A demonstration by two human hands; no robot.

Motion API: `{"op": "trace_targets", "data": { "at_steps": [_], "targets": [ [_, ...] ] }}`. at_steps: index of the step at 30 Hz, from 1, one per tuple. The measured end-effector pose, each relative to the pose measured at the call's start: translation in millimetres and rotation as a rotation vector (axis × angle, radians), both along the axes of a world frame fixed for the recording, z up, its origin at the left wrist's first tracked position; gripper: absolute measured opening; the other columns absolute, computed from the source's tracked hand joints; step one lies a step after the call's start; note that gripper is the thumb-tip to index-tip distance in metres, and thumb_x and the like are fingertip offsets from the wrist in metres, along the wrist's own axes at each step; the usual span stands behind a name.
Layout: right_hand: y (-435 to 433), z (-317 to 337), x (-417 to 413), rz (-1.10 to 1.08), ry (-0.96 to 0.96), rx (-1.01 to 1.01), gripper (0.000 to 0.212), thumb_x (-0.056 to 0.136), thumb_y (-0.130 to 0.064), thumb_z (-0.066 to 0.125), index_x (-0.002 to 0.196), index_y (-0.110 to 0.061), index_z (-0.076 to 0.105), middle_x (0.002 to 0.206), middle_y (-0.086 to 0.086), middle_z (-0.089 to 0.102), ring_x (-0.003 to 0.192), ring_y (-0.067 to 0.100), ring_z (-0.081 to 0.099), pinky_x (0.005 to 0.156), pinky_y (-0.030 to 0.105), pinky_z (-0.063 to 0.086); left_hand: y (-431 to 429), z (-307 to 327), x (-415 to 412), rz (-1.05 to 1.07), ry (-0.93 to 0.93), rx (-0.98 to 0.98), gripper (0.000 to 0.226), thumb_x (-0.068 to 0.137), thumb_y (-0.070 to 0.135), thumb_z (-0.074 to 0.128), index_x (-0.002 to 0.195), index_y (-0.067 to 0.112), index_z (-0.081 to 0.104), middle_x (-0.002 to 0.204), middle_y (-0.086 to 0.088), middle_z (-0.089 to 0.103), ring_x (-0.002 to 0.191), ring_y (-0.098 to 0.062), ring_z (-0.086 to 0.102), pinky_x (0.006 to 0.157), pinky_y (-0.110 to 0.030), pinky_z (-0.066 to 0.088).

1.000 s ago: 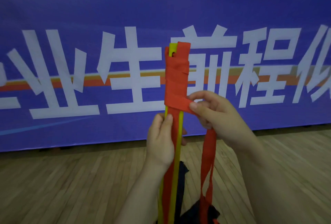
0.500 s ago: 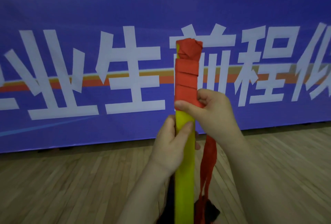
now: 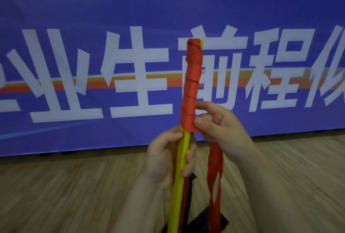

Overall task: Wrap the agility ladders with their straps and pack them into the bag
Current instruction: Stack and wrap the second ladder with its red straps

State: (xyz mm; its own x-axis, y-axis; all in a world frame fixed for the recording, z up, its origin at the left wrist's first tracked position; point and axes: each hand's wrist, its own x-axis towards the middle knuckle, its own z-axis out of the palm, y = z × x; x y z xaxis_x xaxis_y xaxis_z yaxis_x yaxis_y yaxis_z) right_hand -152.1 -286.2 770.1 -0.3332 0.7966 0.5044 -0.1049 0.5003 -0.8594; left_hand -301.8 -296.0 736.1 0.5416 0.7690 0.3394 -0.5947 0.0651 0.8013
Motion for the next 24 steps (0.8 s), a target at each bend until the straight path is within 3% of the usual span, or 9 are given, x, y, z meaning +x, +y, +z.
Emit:
{"op": "trace_targets", "data": {
  "at_steps": [3, 7, 9, 11, 14, 17, 20, 22, 24],
  "targets": [
    [-4.2, 6.8, -3.1, 0.203, 0.026, 0.001, 0.037, 0.069, -0.033, 0.078, 0.100, -0.015, 0.068, 0.058, -0.004, 0.065, 0.046, 0.003, 0.058, 0.049, 0.011, 0.045, -0.1, 0.0, 0.8, -0.297, -0.035, -0.003, 0.032, 0.082, 0.036, 0.054, 0.090, 0.006, 0.061, 0.059, -0.004, 0.057, 0.038, -0.012, 0.055, 0.043, -0.018, 0.037],
    [-3.1, 12.4, -7.8, -0.439, -0.024, 0.139, 0.024, 0.070, -0.033, 0.078, 0.080, -0.013, 0.069, 0.056, -0.001, 0.065, 0.047, 0.013, 0.060, 0.045, 0.024, 0.050, -2.8, 7.5, 5.3, 0.265, 0.309, 0.034, 0.050, 0.085, 0.048, 0.040, 0.094, 0.005, 0.064, 0.073, -0.011, 0.064, 0.057, -0.024, 0.063, 0.055, -0.031, 0.050],
    [0.4, 8.8, -14.1, -0.707, -0.140, 0.248, 0.026, 0.072, -0.038, 0.077, 0.078, -0.015, 0.067, 0.065, -0.001, 0.068, 0.057, 0.014, 0.063, 0.054, 0.030, 0.054, -5.2, 3.0, 11.3, 0.569, 0.514, 0.171, 0.032, 0.094, 0.039, 0.047, 0.101, 0.010, 0.058, 0.077, -0.002, 0.067, 0.065, -0.020, 0.067, 0.061, -0.034, 0.054],
    [0.0, 5.6, -18.3, -0.671, -0.152, 0.256, 0.026, 0.076, -0.038, 0.074, 0.080, -0.014, 0.065, 0.064, -0.006, 0.066, 0.056, 0.010, 0.061, 0.055, 0.026, 0.053, -6.1, -5.4, 18.3, 0.827, 0.580, 0.307, 0.008, 0.095, 0.026, 0.052, 0.094, 0.018, 0.054, 0.075, 0.001, 0.064, 0.063, -0.017, 0.066, 0.061, -0.036, 0.054],
    [-0.7, 1.1, -11.8, -0.406, -0.059, 0.155, 0.010, 0.085, -0.029, 0.067, 0.087, -0.019, 0.064, 0.052, -0.007, 0.046, 0.046, 0.004, 0.040, 0.048, 0.018, 0.037, -1.7, -8.8, 16.0, 0.946, 0.442, 0.280, 0.010, 0.093, 0.014, 0.052, 0.084, 0.017, 0.053, 0.064, 0.001, 0.058, 0.054, -0.019, 0.058, 0.049, -0.029, 0.050],
    [-0.5, -7.5, -2.5, -0.182, 0.027, 0.037, 0.022, 0.082, -0.026, 0.066, 0.104, -0.026, 0.061, 0.055, 0.004, 0.038, 0.046, 0.008, 0.033, 0.046, 0.019, 0.030, -2.4, 2.5, 6.1, 0.752, 0.283, 0.110, 0.013, 0.093, 0.007, 0.046, 0.085, 0.011, 0.055, 0.057, -0.007, 0.057, 0.046, -0.019, 0.052, 0.044, -0.027, 0.044],
    [3.8, -7.6, 0.5, -0.051, 0.048, -0.041, 0.044, 0.067, -0.039, 0.080, 0.108, -0.035, 0.063, 0.055, 0.001, 0.043, 0.044, 0.008, 0.035, 0.045, 0.018, 0.031, -5.0, 2.6, 3.4, 0.337, 0.111, 0.020, 0.017, 0.082, 0.015, 0.049, 0.087, 0.012, 0.065, 0.051, -0.009, 0.051, 0.036, -0.019, 0.045, 0.038, -0.020, 0.039],
    [4.0, -3.6, 2.0, 0.107, -0.013, -0.103, 0.060, 0.055, -0.055, 0.082, 0.109, -0.030, 0.068, 0.062, 0.007, 0.055, 0.048, 0.009, 0.048, 0.049, 0.017, 0.038, -3.0, -1.1, 0.2, 0.030, 0.056, 0.043, 0.021, 0.071, 0.027, 0.058, 0.083, 0.014, 0.069, 0.051, -0.006, 0.051, 0.033, -0.016, 0.045, 0.037, -0.018, 0.039],
    [1.4, 1.7, 1.3, 0.203, -0.017, -0.103, 0.049, 0.060, -0.050, 0.081, 0.097, -0.018, 0.073, 0.068, 0.003, 0.069, 0.052, 0.010, 0.061, 0.052, 0.016, 0.047, -3.1, -0.4, -2.9, -0.129, 0.083, 0.081, 0.027, 0.071, 0.036, 0.058, 0.078, 0.011, 0.064, 0.055, -0.007, 0.055, 0.035, -0.016, 0.049, 0.040, -0.018, 0.040]
  ]
}}
